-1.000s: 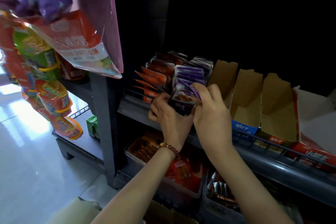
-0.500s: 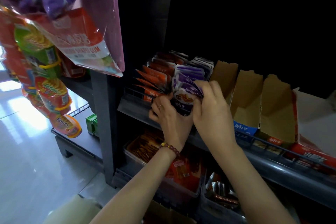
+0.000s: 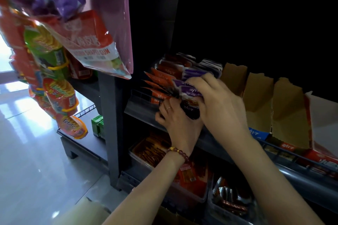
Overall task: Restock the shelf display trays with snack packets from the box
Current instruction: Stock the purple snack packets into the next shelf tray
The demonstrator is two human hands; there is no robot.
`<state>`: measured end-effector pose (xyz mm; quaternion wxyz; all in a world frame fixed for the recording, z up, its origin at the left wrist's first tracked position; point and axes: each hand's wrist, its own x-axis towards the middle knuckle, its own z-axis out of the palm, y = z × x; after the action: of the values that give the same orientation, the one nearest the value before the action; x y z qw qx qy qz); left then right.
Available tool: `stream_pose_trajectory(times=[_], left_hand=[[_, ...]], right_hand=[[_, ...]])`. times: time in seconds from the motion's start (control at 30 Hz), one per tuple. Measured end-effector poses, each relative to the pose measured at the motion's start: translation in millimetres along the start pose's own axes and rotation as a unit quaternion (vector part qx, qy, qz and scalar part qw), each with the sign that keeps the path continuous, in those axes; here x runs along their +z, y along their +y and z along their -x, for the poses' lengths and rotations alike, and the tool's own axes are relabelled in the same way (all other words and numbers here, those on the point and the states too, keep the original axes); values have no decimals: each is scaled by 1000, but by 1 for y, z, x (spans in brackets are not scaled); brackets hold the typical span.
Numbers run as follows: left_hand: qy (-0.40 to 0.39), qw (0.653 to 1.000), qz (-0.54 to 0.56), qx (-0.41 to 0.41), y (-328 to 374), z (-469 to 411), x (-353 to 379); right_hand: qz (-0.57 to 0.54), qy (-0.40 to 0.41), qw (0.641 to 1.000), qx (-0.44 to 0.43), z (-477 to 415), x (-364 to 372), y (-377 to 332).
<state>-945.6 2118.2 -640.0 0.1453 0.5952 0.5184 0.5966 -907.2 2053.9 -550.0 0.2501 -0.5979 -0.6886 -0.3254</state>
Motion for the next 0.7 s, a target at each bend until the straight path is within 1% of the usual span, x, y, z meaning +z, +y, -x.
stream_pose_trajectory(times=[0.03,0.2,0.33,0.43,0.47,0.63,0.7], left_hand=[[-4,1000,-3,-5,0,0,-1],[-27,1000,-5,-9,0,-1,-2],[-55,998,1,-18,-1,-2,-1],[-38,999,25,-2,3,0,-5],[-32,999,29,3,5,0,-8],[-27,999,20,-2,10,-1,-13],[-37,999,14,-3,9,-1,-13]], right_hand=[[-6,13,1000,5,-2,-1,-1],[-21,8,999,37,0,-3,-2],[-10,4,998,62,3,-3,2],[19,6,995,93,1,-4,7],[32,7,995,89,1,-3,7],[100,-40,992,71,-2,-2,-10],[119,-85,987,66,-7,-6,-13]])
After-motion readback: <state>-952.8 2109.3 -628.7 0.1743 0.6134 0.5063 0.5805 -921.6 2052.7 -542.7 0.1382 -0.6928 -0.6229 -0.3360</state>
